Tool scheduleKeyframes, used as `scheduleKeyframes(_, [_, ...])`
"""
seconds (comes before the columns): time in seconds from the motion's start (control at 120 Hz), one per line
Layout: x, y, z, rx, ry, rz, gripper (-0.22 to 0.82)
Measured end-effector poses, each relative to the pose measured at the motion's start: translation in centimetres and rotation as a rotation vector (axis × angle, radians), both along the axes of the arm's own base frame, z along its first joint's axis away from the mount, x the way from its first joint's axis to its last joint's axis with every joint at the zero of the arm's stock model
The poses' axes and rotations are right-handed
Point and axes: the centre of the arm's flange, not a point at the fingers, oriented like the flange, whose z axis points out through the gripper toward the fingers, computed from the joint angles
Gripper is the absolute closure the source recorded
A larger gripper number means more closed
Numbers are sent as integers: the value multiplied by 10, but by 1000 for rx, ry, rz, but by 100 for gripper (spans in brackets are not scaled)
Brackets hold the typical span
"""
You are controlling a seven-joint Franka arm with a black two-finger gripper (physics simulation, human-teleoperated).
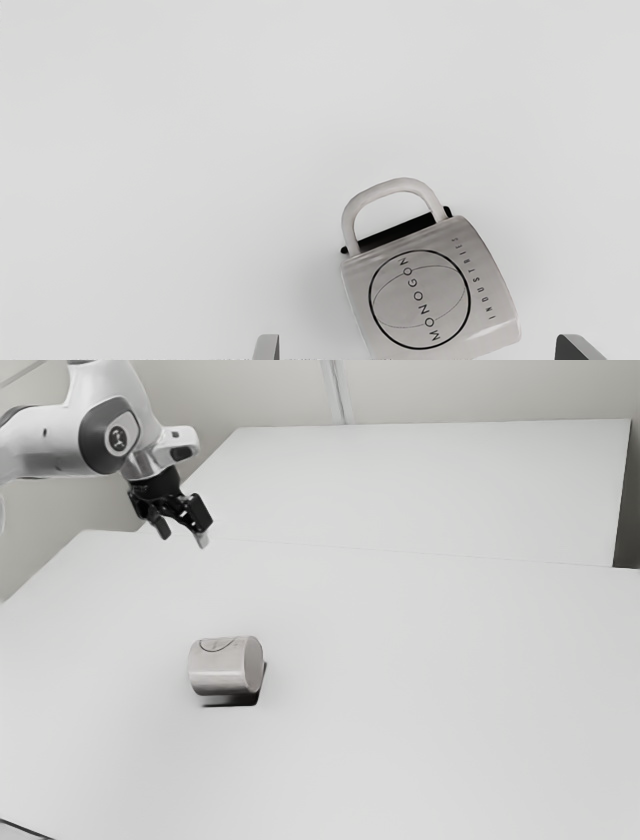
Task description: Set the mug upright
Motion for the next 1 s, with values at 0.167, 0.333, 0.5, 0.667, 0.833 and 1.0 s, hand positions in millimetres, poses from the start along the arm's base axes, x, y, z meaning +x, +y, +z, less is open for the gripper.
scheduleKeyframes(0.167, [-11, -5, -26, -24, 52, -18, 0])
scheduleKeyframes(0.333, [-11, 19, -78, -144, 124, 20, 0])
scheduleKeyframes(0.5, [-15, 44, -120, -246, 170, 35, 0])
scheduleKeyframes(0.667, [-27, 65, -159, -344, 207, 55, 0])
scheduleKeyframes(0.833, [-42, 89, -177, -465, 187, 112, 0])
scheduleKeyframes(1.0, [-49, 100, -192, -606, 155, 155, 0])
